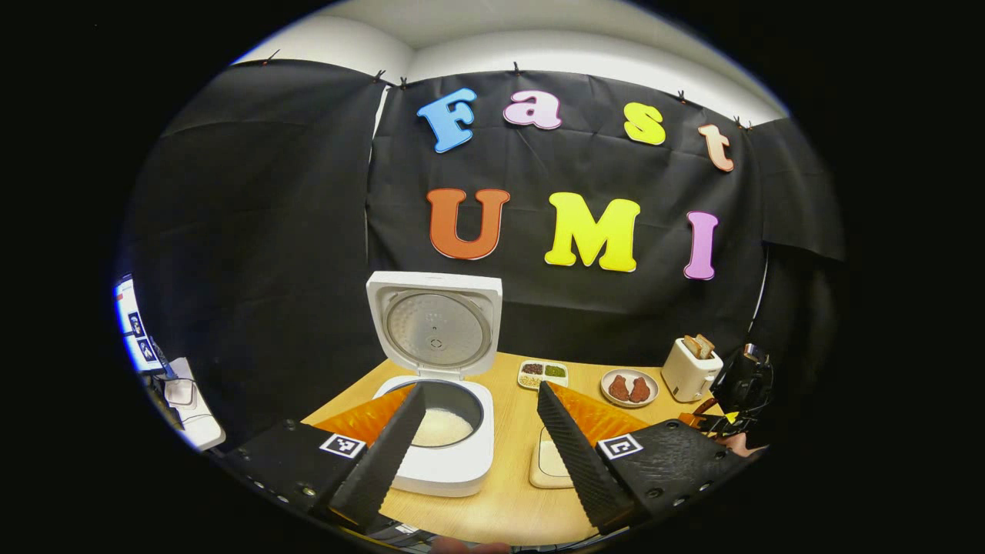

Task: Close the left gripper, press the button to open the rice cooker; take a wooden spoon from the chopstick holder with the right hand, scoop a spoonful of rice and pour it into the rice cooker, then put the wooden spoon back into the chopstick holder.

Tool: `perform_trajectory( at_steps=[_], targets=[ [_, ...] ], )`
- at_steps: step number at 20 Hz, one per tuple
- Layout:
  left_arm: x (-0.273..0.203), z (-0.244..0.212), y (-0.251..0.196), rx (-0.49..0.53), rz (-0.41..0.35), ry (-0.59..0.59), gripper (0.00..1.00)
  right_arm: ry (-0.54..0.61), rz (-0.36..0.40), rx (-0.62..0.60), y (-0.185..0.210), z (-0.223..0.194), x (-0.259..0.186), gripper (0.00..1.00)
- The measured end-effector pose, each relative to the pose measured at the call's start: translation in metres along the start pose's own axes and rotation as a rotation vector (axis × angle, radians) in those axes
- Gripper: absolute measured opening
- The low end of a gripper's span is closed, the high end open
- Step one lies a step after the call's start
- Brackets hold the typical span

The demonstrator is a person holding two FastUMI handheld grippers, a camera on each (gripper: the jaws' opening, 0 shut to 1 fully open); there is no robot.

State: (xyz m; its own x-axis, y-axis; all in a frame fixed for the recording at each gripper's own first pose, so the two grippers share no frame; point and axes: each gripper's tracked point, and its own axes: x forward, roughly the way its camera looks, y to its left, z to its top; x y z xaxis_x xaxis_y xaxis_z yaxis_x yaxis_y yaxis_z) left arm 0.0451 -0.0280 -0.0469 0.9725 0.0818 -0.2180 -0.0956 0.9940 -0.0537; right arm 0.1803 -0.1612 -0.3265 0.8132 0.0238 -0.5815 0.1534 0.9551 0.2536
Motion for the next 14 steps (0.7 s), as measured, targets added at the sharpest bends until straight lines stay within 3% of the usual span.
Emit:
perform_trajectory(
  at_steps=[2, 3, 4, 5, 6, 8, 10, 11, 14],
  targets=[
    [0.003, 0.004, -0.004, 0.004, -0.016, -0.007, 0.94, -0.015, 0.021, 0.003, 0.003, 0.004, -0.005, 0.23],
    [0.003, 0.007, -0.006, 0.004, -0.025, -0.015, 0.94, -0.038, 0.016, -0.005, 0.003, 0.011, -0.010, 0.31],
    [0.004, 0.011, -0.007, 0.004, -0.029, -0.025, 0.94, -0.057, -0.001, -0.019, 0.000, 0.017, -0.014, 0.41],
    [0.005, 0.014, -0.008, 0.003, -0.038, -0.034, 0.94, -0.074, -0.016, -0.031, -0.004, 0.021, -0.019, 0.67],
    [0.005, 0.016, -0.010, 0.002, -0.046, -0.041, 0.94, -0.089, -0.021, -0.037, -0.002, 0.027, -0.024, 0.77],
    [0.009, 0.021, -0.009, 0.006, -0.054, -0.055, 0.95, -0.129, -0.038, -0.055, -0.004, 0.043, -0.035, 0.88],
    [0.012, 0.028, -0.004, 0.017, -0.056, -0.073, 0.95, -0.163, -0.051, -0.068, -0.005, 0.061, -0.049, 0.91],
    [0.014, 0.030, -0.002, 0.025, -0.057, -0.077, 0.94, -0.180, -0.045, -0.067, -0.003, 0.071, -0.057, 0.99],
    [0.025, 0.057, 0.009, 0.029, -0.058, -0.125, 0.94, -0.257, -0.050, -0.121, 0.003, 0.104, -0.088, 0.99]
  ],
)
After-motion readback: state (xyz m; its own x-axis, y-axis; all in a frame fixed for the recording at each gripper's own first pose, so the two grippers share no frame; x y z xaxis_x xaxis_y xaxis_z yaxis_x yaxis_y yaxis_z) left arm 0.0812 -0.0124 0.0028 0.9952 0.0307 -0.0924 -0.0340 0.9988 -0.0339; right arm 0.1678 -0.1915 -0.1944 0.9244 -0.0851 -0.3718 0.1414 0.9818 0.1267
